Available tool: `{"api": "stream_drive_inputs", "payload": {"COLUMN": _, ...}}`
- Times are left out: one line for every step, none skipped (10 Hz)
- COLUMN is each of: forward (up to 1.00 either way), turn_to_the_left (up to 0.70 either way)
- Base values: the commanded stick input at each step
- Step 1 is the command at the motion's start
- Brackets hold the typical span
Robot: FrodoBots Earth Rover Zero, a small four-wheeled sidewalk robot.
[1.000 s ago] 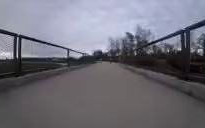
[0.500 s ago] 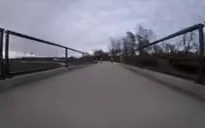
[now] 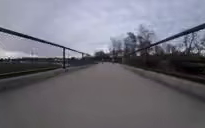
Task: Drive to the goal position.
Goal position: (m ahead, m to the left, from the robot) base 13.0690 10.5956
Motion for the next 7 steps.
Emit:
{"api": "stream_drive_inputs", "payload": {"forward": 1.00, "turn_to_the_left": -0.01}}
{"api": "stream_drive_inputs", "payload": {"forward": 1.00, "turn_to_the_left": 0.00}}
{"api": "stream_drive_inputs", "payload": {"forward": 1.00, "turn_to_the_left": 0.00}}
{"api": "stream_drive_inputs", "payload": {"forward": 1.00, "turn_to_the_left": 0.00}}
{"api": "stream_drive_inputs", "payload": {"forward": 1.00, "turn_to_the_left": 0.00}}
{"api": "stream_drive_inputs", "payload": {"forward": 1.00, "turn_to_the_left": 0.00}}
{"api": "stream_drive_inputs", "payload": {"forward": 1.00, "turn_to_the_left": 0.00}}
